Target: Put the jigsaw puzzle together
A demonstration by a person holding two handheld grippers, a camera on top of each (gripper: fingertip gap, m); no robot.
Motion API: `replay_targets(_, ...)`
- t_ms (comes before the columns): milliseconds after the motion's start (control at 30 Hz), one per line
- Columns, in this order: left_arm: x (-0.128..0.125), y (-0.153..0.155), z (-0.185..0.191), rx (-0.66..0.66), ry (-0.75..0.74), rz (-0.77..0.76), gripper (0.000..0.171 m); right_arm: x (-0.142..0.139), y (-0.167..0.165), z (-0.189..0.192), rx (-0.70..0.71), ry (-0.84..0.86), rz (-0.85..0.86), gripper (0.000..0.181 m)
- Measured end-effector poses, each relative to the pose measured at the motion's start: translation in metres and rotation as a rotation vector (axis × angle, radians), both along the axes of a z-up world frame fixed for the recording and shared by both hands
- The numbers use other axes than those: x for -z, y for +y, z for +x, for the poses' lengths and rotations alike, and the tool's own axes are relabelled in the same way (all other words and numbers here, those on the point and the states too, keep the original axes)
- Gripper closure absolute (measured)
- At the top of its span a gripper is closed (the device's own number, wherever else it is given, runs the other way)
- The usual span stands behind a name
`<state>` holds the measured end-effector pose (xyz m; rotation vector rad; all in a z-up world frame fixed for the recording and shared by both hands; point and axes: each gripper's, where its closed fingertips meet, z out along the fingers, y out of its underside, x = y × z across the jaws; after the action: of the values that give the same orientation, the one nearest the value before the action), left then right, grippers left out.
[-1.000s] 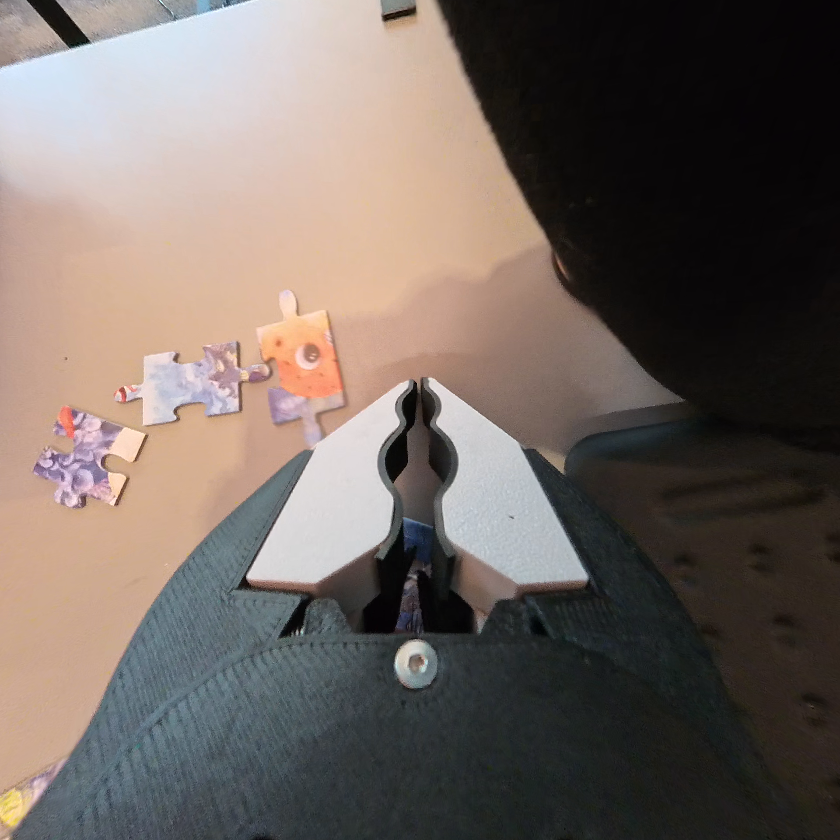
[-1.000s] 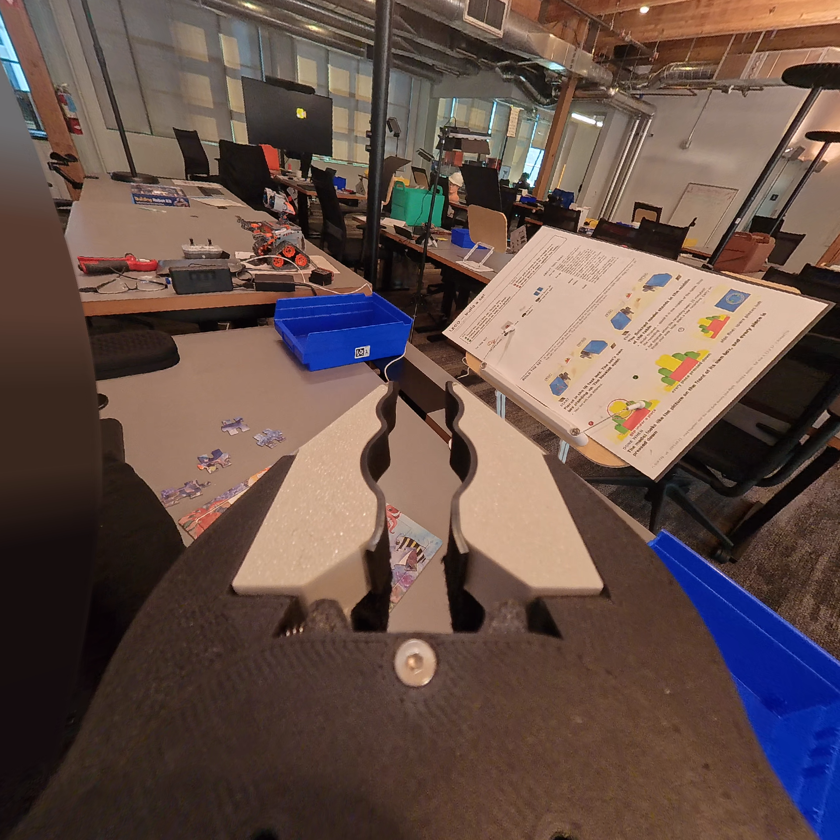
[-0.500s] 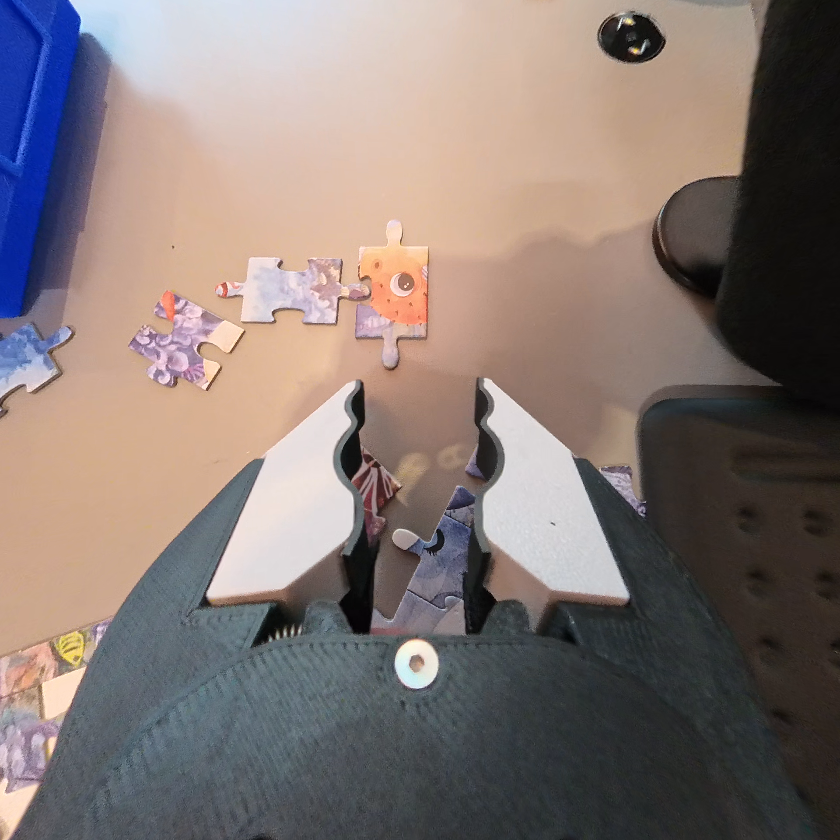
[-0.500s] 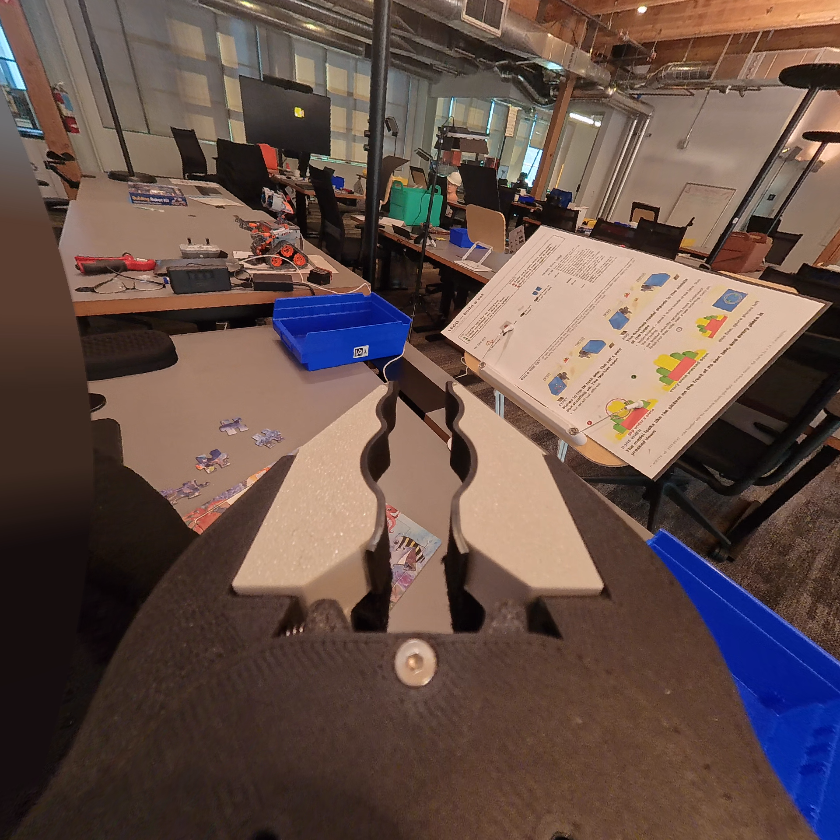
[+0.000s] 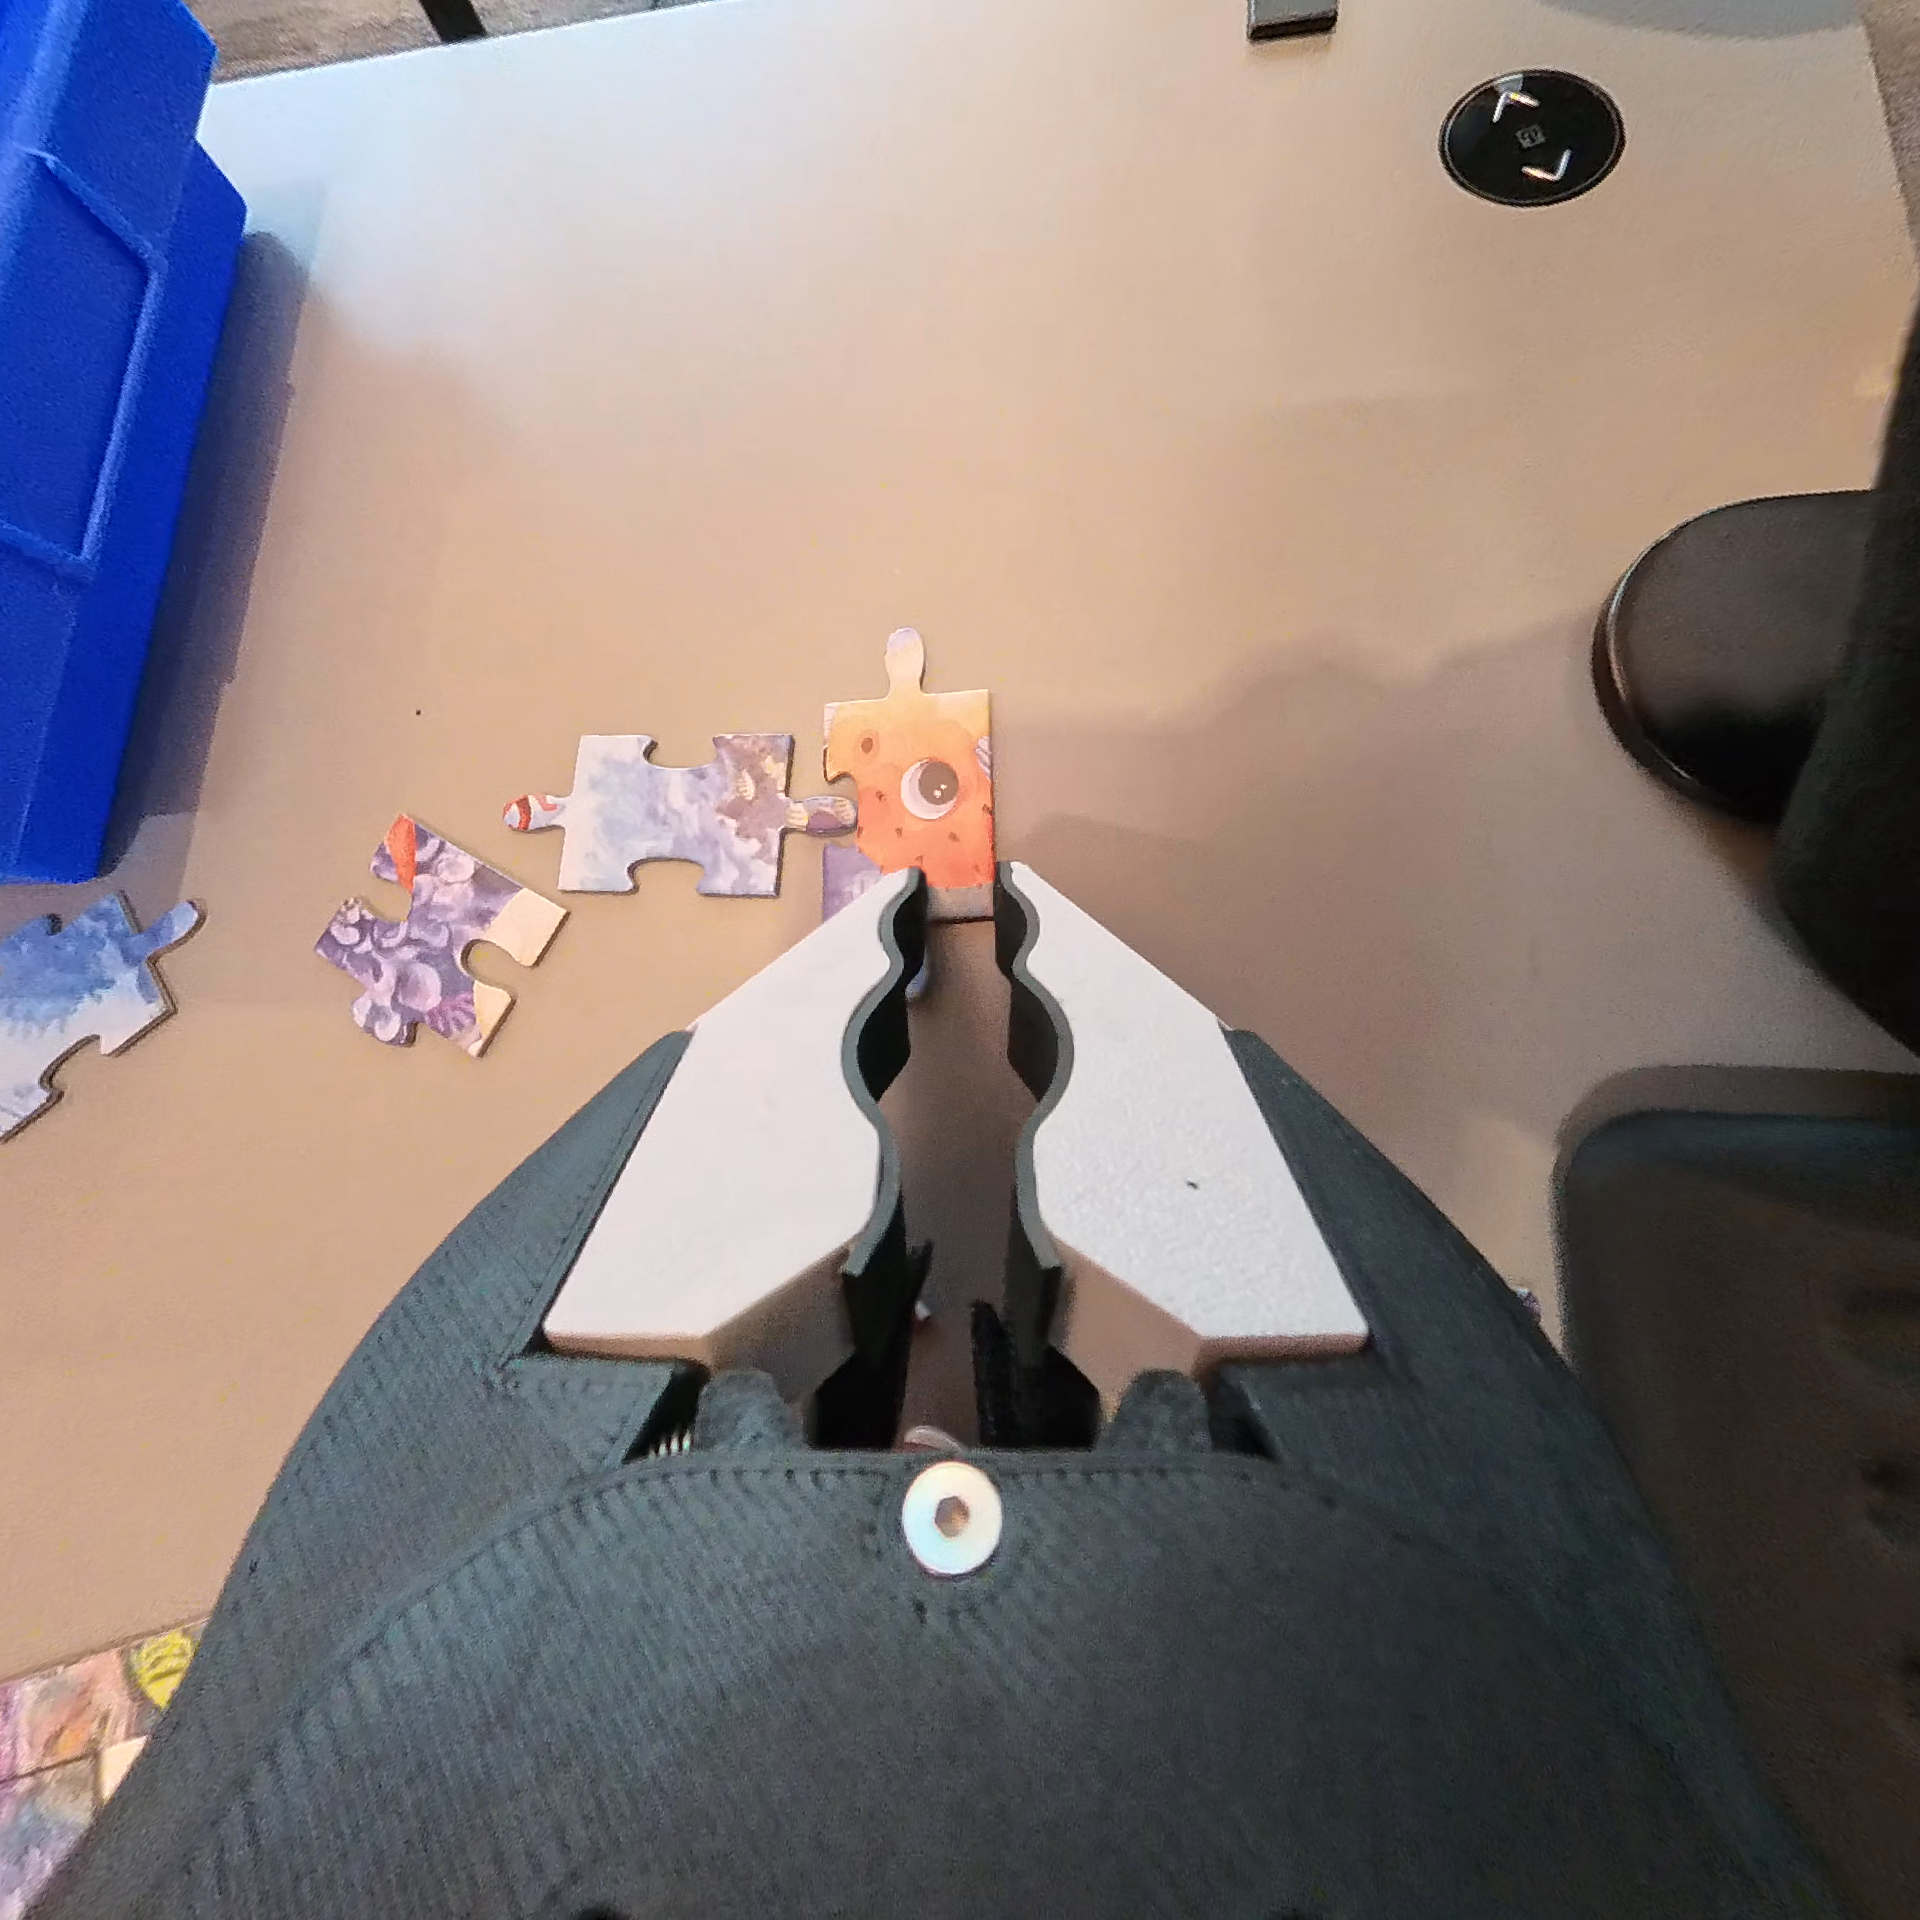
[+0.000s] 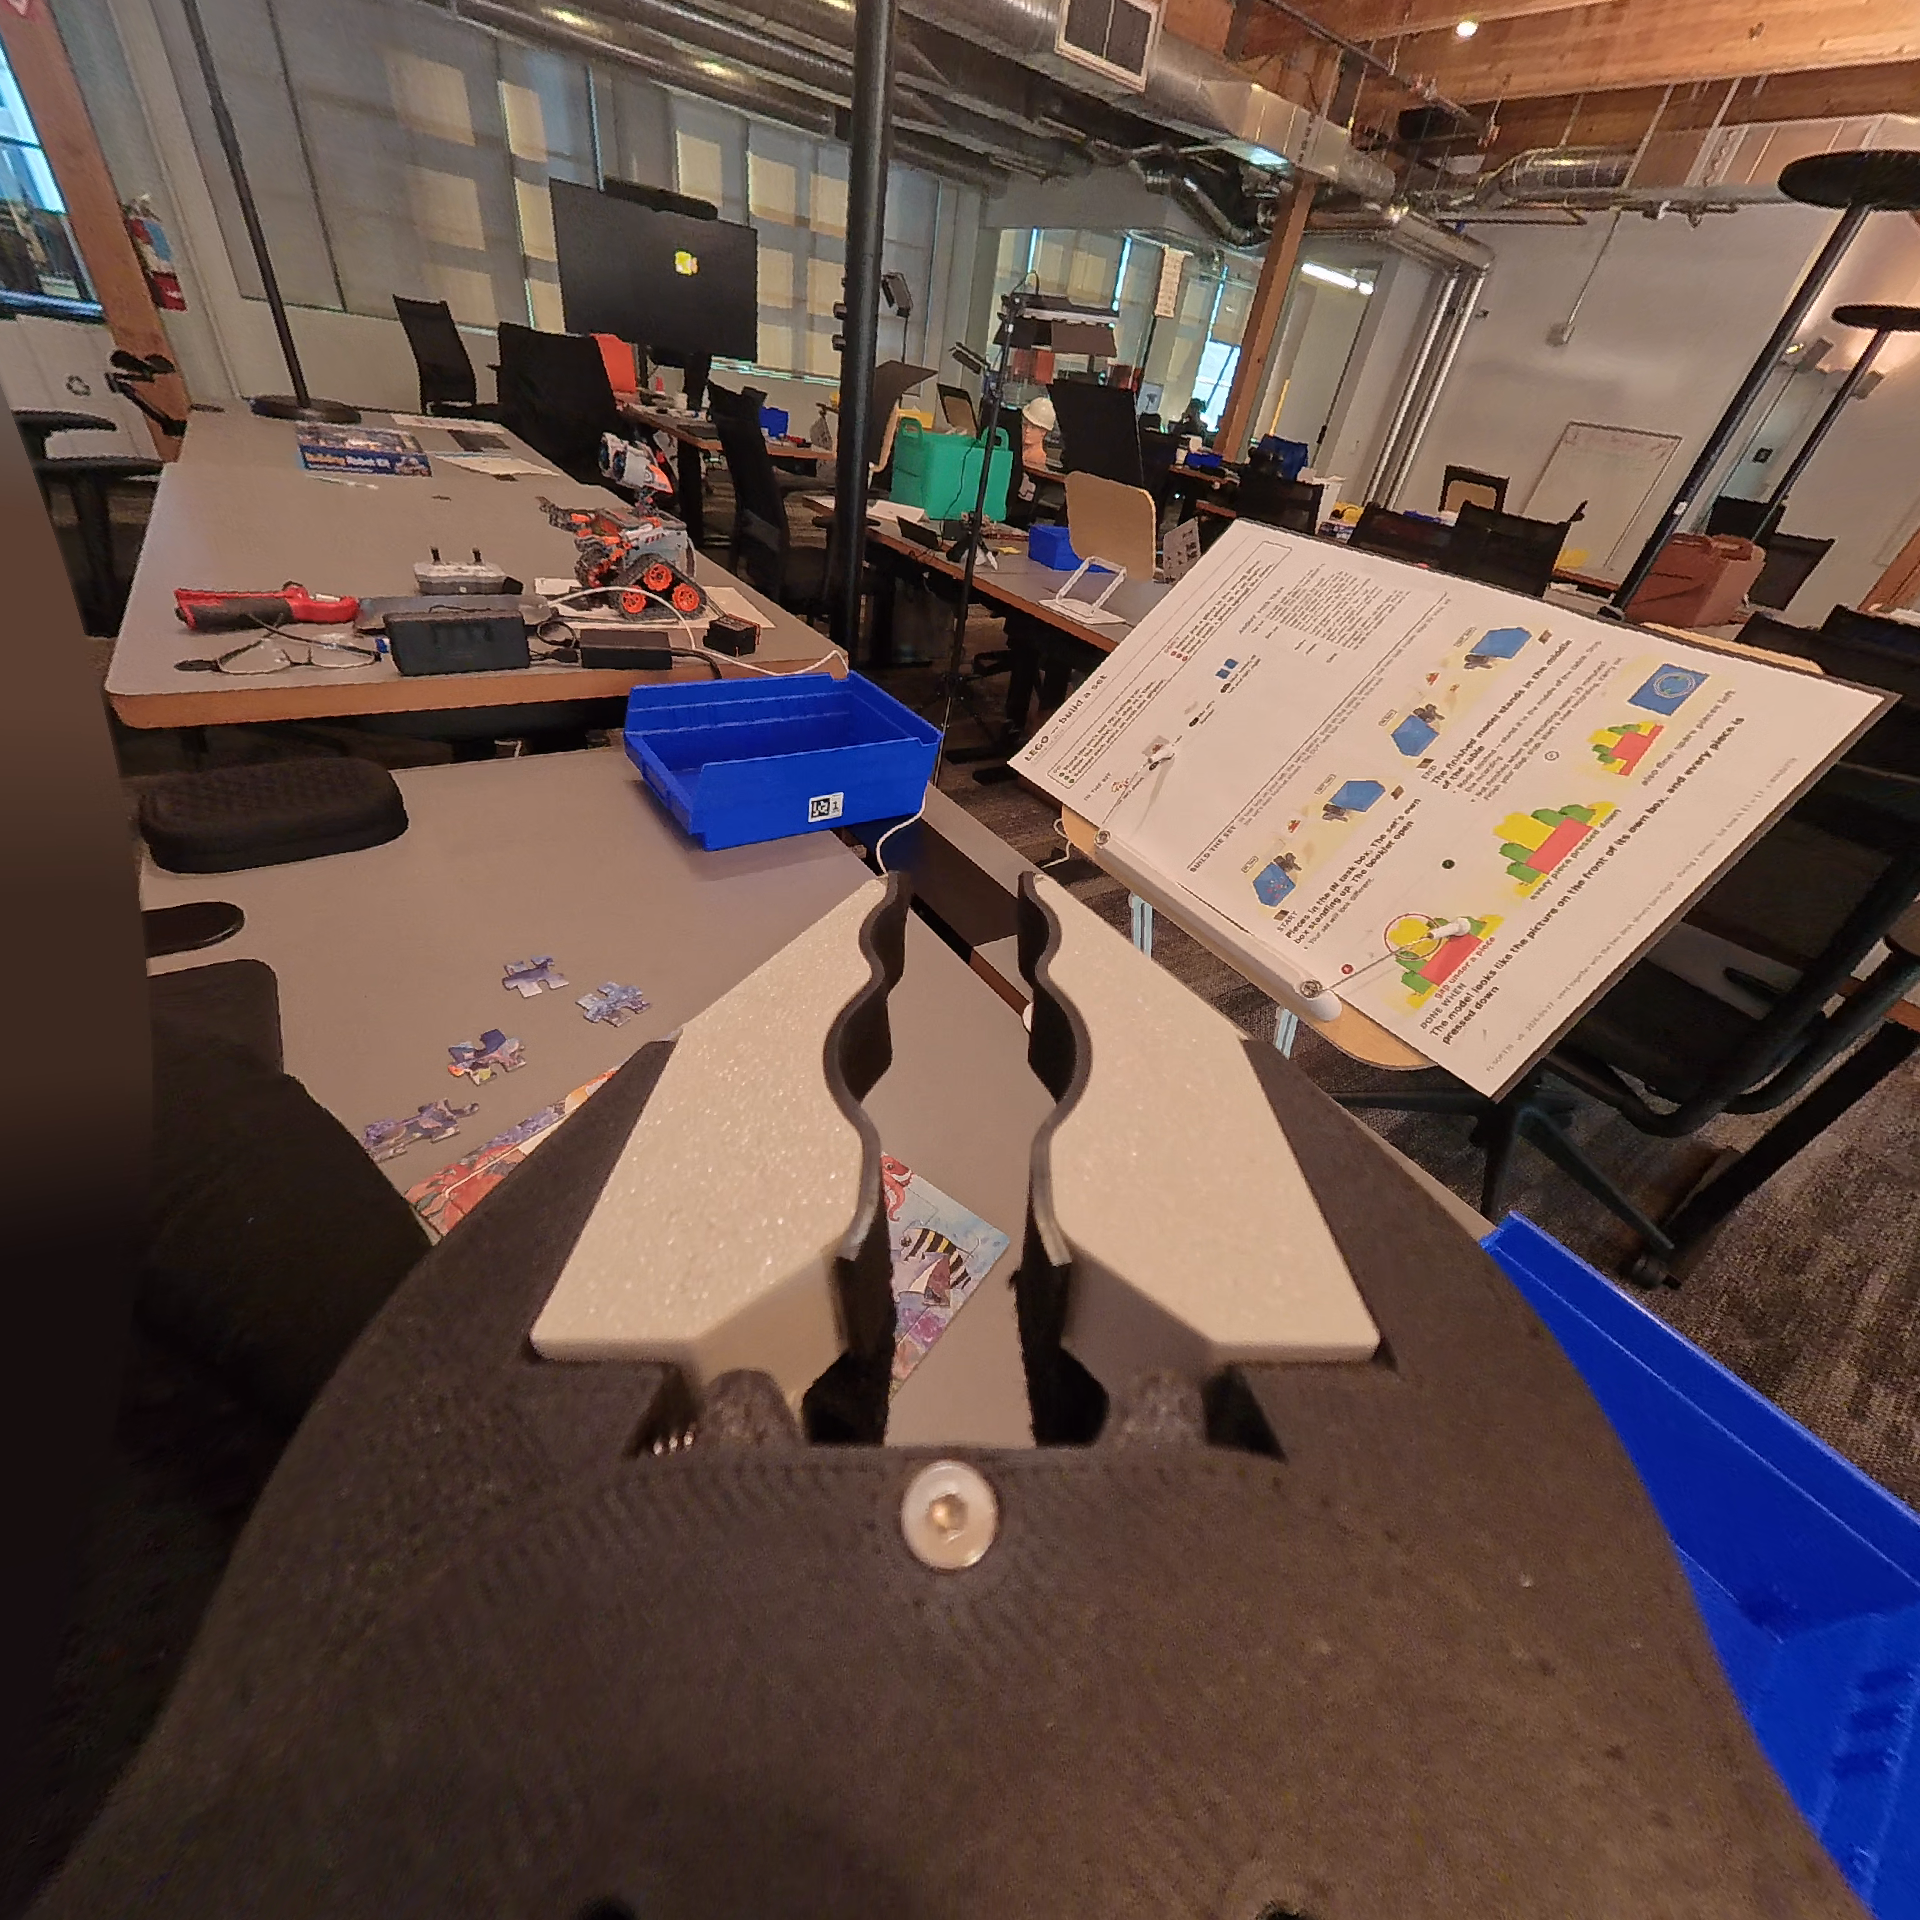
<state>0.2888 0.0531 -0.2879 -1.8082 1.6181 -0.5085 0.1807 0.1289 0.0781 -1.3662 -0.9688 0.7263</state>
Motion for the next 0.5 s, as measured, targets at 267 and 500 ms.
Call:
replay_targets(267,-0.001,-0.004,-0.001,0.003,-0.004,0.021,0.171,0.000,-0.001,0.000,-0.003,0.001,0.003,0.162)
replay_targets(500,-0.007,-0.002,-0.011,0.006,-0.038,-0.041,0.171,-0.001,-0.001,0.002,-0.003,0.007,0.003,0.162)
